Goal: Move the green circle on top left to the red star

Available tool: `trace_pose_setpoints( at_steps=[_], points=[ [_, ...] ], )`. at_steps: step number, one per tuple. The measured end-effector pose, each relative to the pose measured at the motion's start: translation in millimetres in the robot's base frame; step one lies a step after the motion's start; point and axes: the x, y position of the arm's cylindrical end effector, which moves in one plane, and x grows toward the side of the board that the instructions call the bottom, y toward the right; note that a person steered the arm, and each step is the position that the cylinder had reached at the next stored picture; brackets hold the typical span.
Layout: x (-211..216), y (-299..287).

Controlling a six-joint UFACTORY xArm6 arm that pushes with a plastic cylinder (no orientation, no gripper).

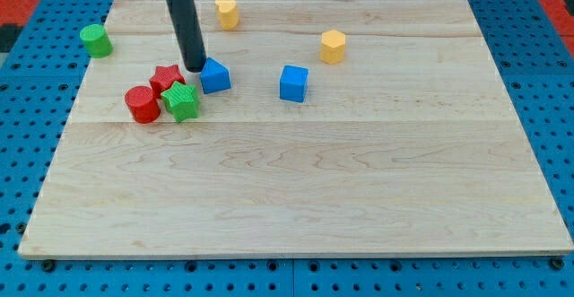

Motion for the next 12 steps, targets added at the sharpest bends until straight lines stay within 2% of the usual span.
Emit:
trace_pose_setpoints(
  at_steps=[1, 2, 4, 5, 6, 7, 10, 11, 12],
  points=[
    [17, 87],
    [-32, 46],
    [-138, -98],
    [-136, -188],
    [-127, -189],
    [-41, -188],
    [-13, -186],
    [-34, -105],
    [-31, -130]
  ],
)
